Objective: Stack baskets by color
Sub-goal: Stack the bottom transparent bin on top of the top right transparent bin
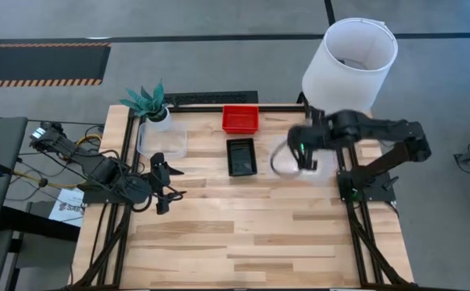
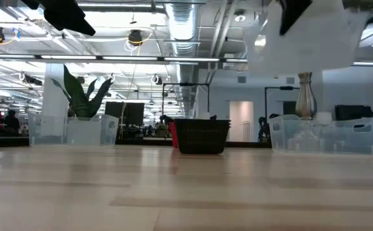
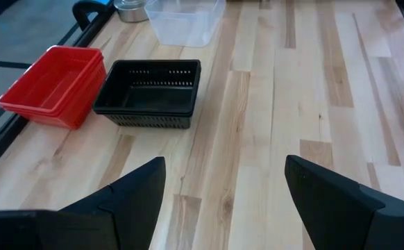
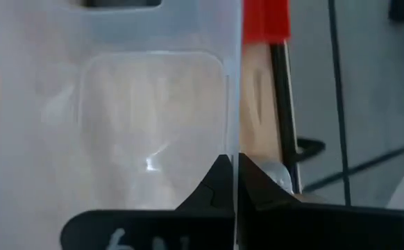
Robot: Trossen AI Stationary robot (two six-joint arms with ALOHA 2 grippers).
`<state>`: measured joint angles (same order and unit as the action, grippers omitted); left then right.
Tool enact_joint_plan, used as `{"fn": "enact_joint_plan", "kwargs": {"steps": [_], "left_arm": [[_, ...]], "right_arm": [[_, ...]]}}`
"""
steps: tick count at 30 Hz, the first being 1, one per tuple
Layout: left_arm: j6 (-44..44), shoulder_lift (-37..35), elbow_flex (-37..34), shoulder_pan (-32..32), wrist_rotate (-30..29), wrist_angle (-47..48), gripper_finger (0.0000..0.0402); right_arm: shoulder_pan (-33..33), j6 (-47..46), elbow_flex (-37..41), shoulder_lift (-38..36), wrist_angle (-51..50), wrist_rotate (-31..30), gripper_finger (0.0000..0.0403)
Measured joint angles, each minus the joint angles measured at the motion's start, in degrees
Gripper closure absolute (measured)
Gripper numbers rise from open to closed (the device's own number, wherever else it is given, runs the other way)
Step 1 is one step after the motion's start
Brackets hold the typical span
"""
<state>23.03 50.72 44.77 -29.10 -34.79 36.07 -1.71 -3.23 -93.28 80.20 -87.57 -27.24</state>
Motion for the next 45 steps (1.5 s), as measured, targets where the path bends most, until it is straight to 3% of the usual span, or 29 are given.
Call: {"fn": "enact_joint_plan", "kwargs": {"steps": [6, 10, 26, 45], "left_arm": [[-0.02, 0.00, 0.00, 0.00, 0.04, 0.00, 0.0118], [-0.13, 0.00, 0.00, 0.00, 1.12, 0.29, 0.0118], [1.39, 0.00, 0.00, 0.56, -1.72, 0.45, 0.0118], [0.31, 0.00, 0.00, 2.96, -1.68, 0.44, 0.0118]], "right_arm": [[11.16, 11.22, 12.62, -5.52, 6.85, 7.28, 0.0402], [16.01, 17.12, 19.07, -9.22, 12.45, 8.27, 0.0402], [32.55, 33.59, 27.87, -15.08, 19.67, 16.06, 0.0402], [33.91, 39.30, 28.73, -10.00, 23.52, 21.64, 0.0402]]}}
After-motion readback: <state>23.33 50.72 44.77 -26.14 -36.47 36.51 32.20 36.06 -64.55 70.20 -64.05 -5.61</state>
